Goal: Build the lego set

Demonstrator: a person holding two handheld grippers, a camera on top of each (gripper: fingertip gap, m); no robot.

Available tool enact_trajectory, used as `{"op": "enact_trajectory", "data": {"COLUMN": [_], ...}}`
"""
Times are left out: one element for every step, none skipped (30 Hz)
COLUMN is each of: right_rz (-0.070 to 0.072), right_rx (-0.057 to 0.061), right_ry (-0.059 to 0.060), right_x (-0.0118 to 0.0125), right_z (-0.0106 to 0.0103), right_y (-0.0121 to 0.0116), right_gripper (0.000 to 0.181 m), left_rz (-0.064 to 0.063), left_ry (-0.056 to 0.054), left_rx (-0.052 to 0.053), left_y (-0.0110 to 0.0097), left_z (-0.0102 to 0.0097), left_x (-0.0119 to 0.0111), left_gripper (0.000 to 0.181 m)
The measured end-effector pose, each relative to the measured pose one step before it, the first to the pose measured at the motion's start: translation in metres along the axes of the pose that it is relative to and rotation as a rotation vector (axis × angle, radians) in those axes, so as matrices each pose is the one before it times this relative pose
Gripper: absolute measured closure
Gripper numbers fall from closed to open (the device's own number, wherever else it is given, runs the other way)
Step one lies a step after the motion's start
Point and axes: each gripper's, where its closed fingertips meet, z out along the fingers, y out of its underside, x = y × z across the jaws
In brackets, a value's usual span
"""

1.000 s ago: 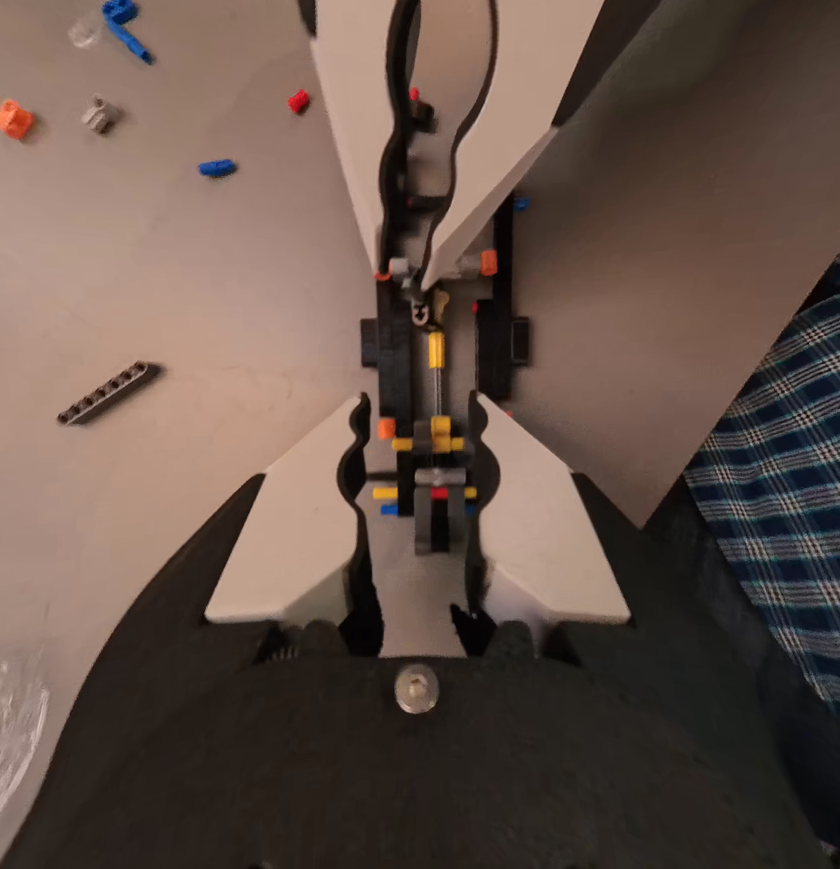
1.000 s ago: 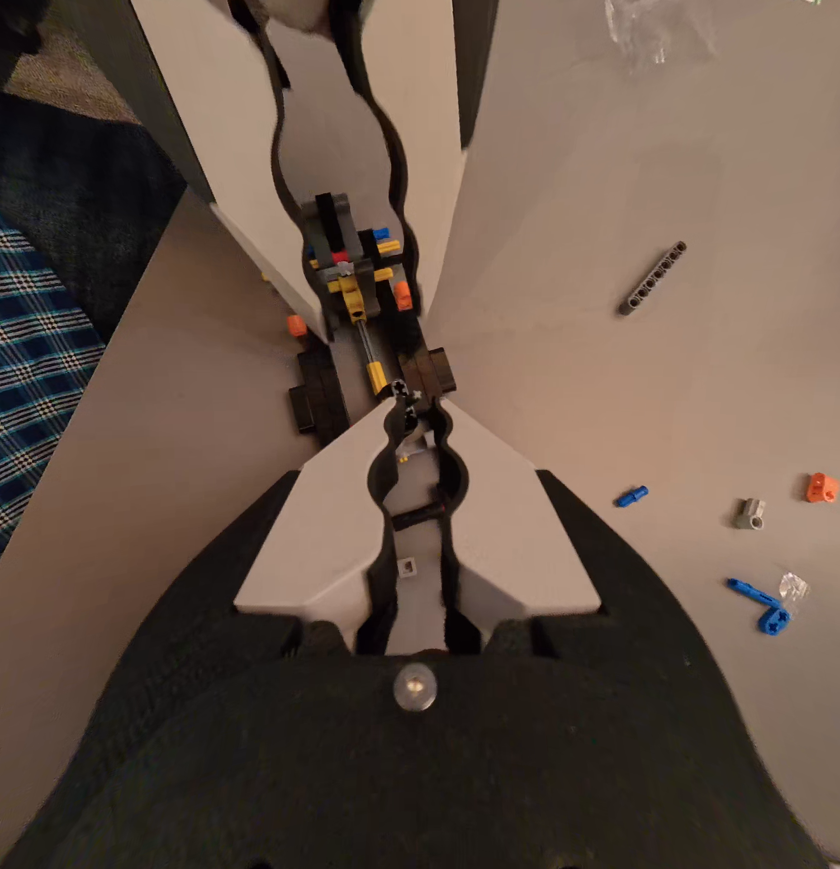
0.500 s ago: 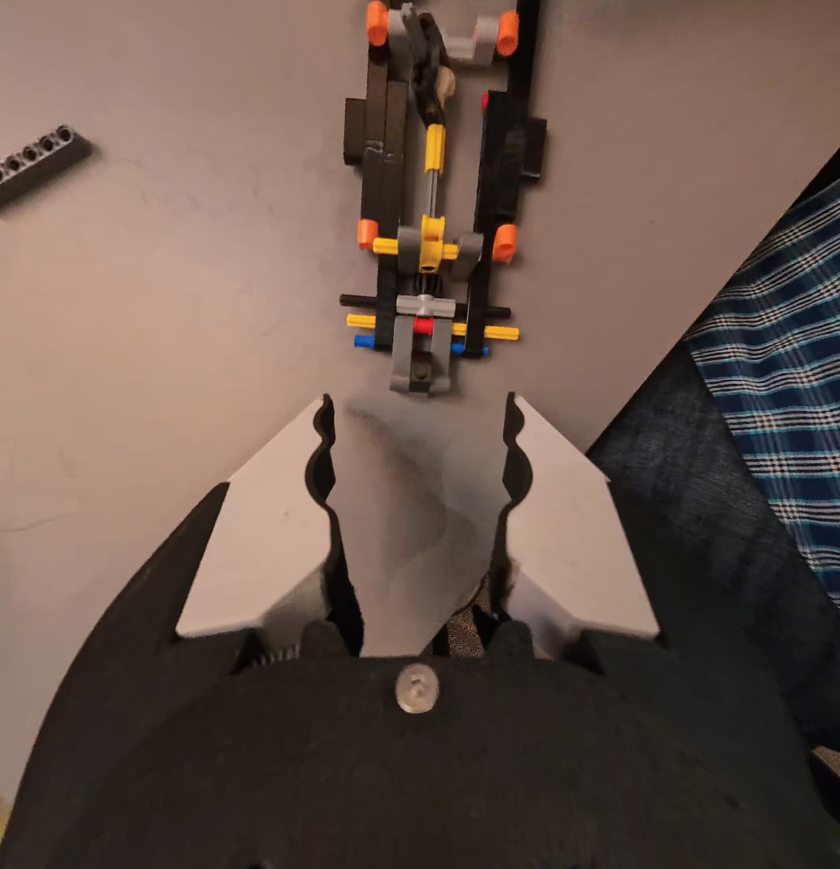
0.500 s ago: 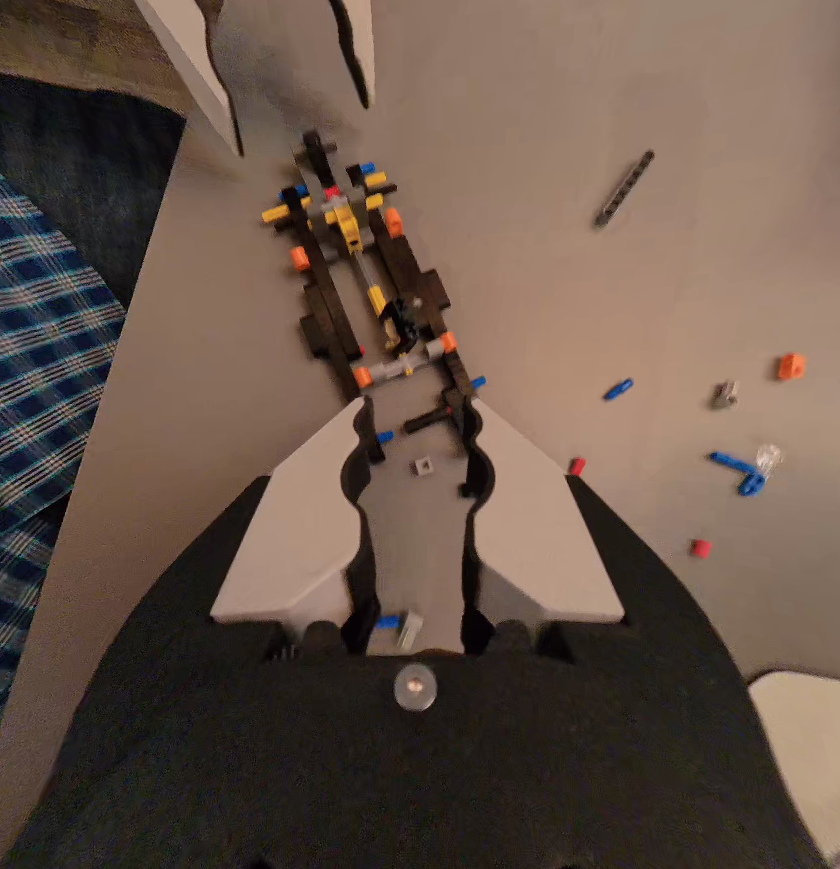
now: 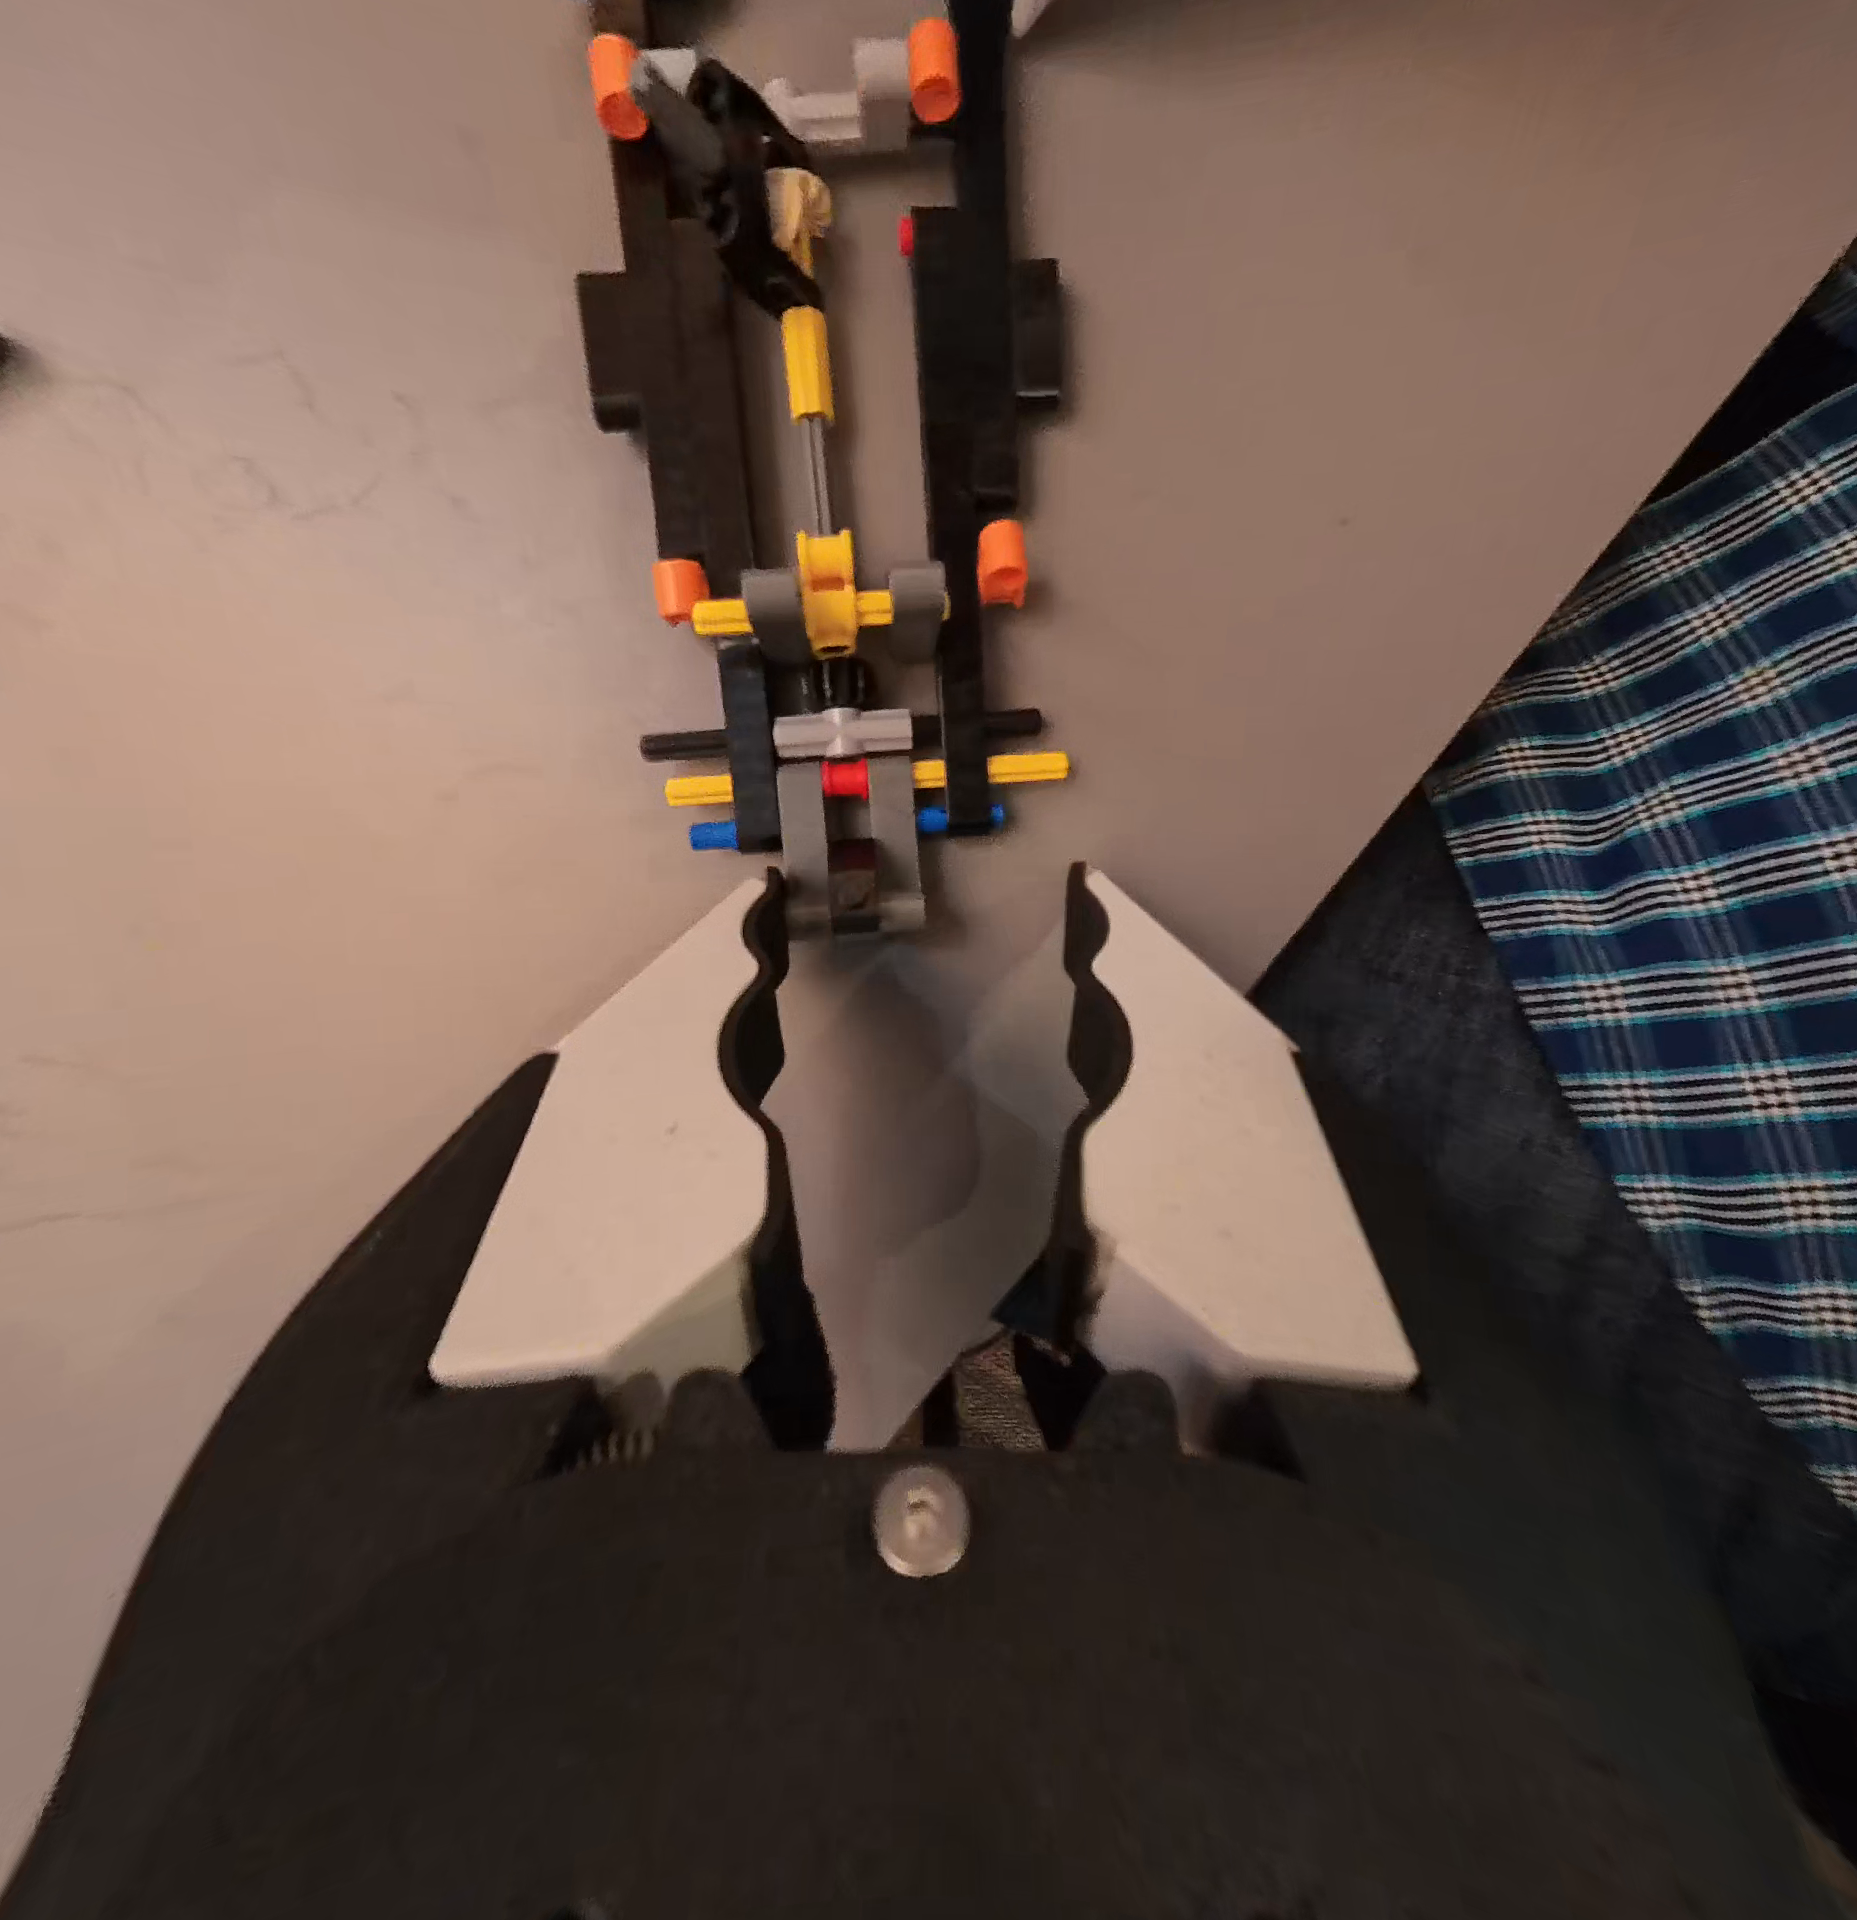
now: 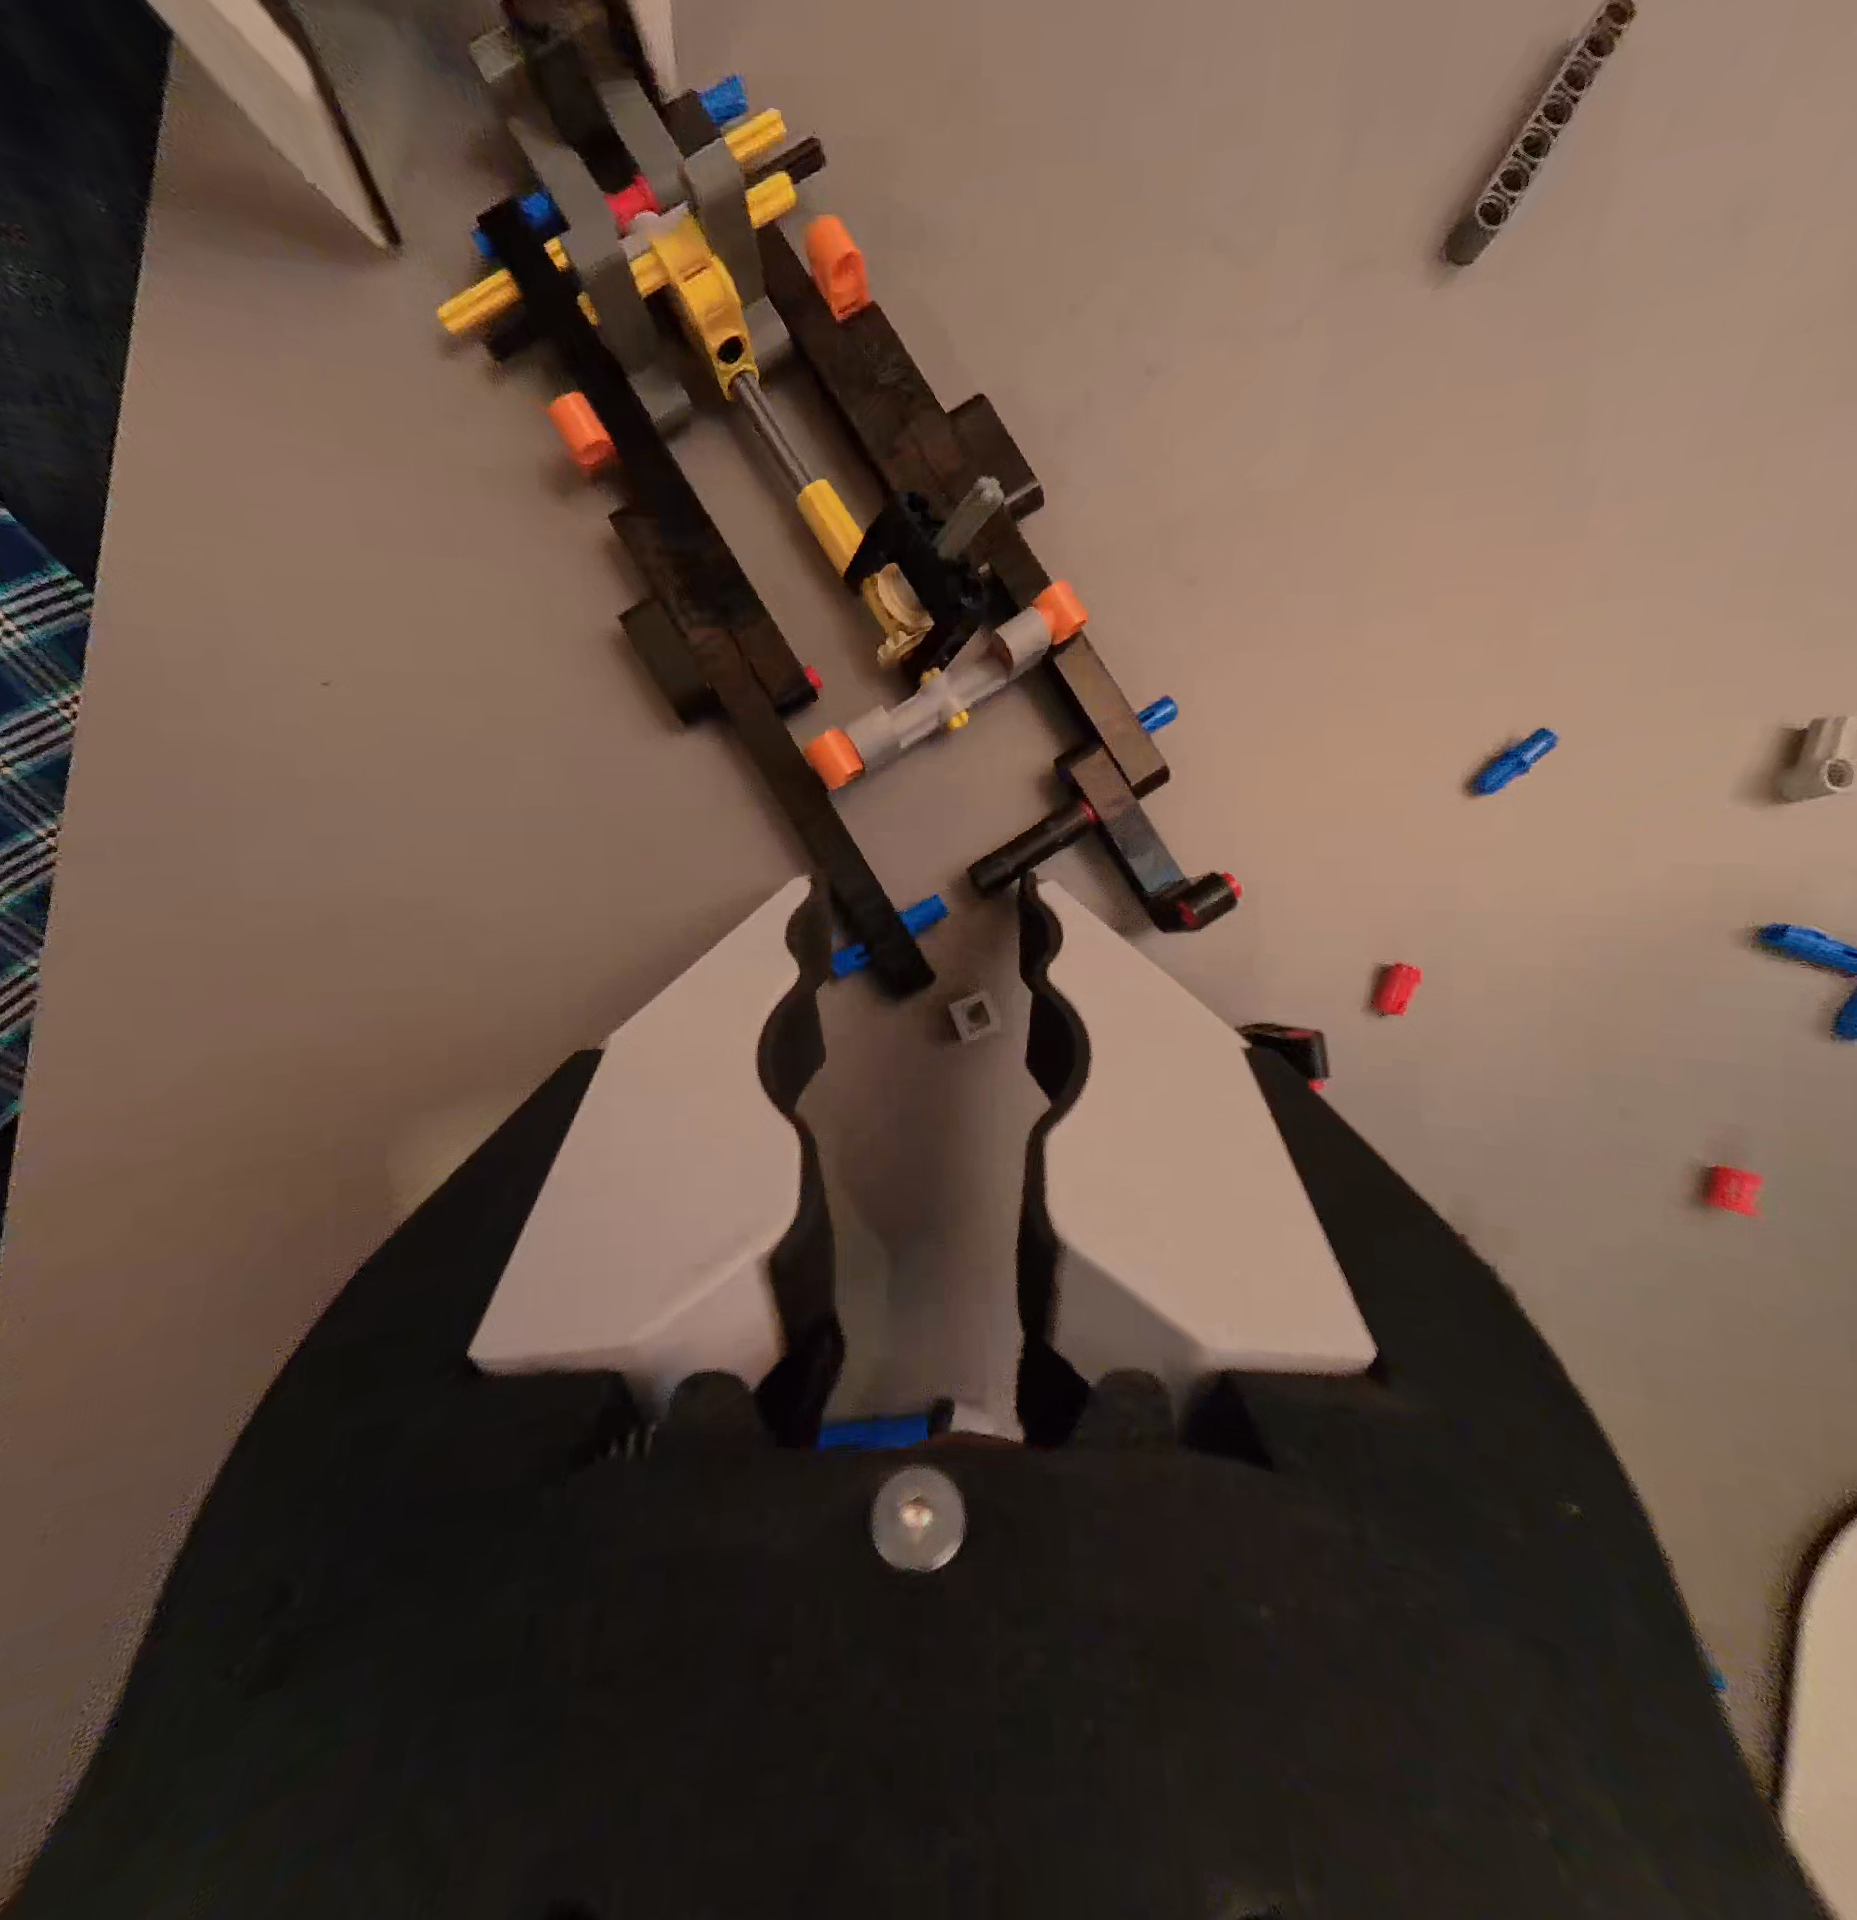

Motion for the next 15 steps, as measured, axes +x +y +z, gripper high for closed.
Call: {"op": "enact_trajectory", "data": {"right_rz": [0.0115,0.0068,0.0043,0.0055,0.0057,0.0041,-0.0021,-0.0059,-0.0009,0.0046,0.0091,0.0147,0.0178,0.0164,0.0194], "right_rx": [-0.0005,0.0022,0.0114,0.0122,0.0058,-0.0043,-0.0118,-0.0103,-0.0029,0.0043,0.0036,-0.0008,-0.0038,0.0003,0.0108], "right_ry": [-0.0086,-0.0002,0.0063,0.0033,0.0006,0.0024,0.0007,0.0000,0.0000,-0.0038,-0.0002,0.0040,0.0023,0.0099,0.0173], "right_x": [0.00037,0.00048,0.00060,-0.00039,-0.00106,-0.00118,-0.00217,-0.00268,-0.00278,-0.00325,-0.00263,-0.00184,-0.00193,-0.00048,0.00138], "right_z": [-0.00038,-0.00207,-0.00357,-0.00390,-0.00335,-0.00229,-0.00124,-0.00047,-0.00005,0.00013,0.00067,0.00129,0.00198,0.00204,0.00119], "right_y": [0.00042,0.00093,0.00043,0.00058,0.00151,0.00280,0.00381,0.00316,0.00106,-0.00087,-0.00106,-0.00050,0.00020,-0.00001,-0.00109], "right_gripper": [0.145,0.142,0.140,0.140,0.141,0.141,0.144,0.153,0.156,0.156,0.158,0.162,0.163,0.164,0.166], "left_rz": [-0.0088,-0.0069,-0.0059,-0.0109,-0.0098,0.0002,0.0065,0.0092,0.0102,0.0167,0.0272,0.0275,0.0229,0.0198,0.0138], "left_ry": [0.0162,0.0058,0.0014,0.0057,0.0031,-0.0111,-0.0154,-0.0074,-0.0060,-0.0063,0.0079,0.0051,0.0009,0.0129,0.0328], "left_rx": [-0.0011,-0.0016,0.0151,0.0291,0.0278,0.0235,0.0188,0.0132,0.0048,-0.0020,-0.0072,-0.0076,-0.0059,-0.0032,0.0000], "left_y": [0.00075,0.00134,-0.00124,-0.00404,-0.00560,-0.00700,-0.00822,-0.00906,-0.00943,-0.00994,-0.00980,-0.00944,-0.00937,-0.00915,-0.00920], "left_z": [-0.00101,-0.00182,-0.00400,-0.00570,-0.00644,-0.00621,-0.00510,-0.00296,-0.00065,0.00175,0.00402,0.00540,0.00635,0.00748,0.00831], "left_x": [0.00467,0.00270,0.00169,0.00123,-0.00056,-0.00413,-0.00620,-0.00610,-0.00695,-0.00722,-0.00467,-0.00583,-0.00750,-0.00643,-0.00363], "left_gripper": [0.130,0.128,0.127,0.126,0.126,0.126,0.128,0.130,0.132,0.133,0.134,0.135,0.138,0.140,0.143]}}
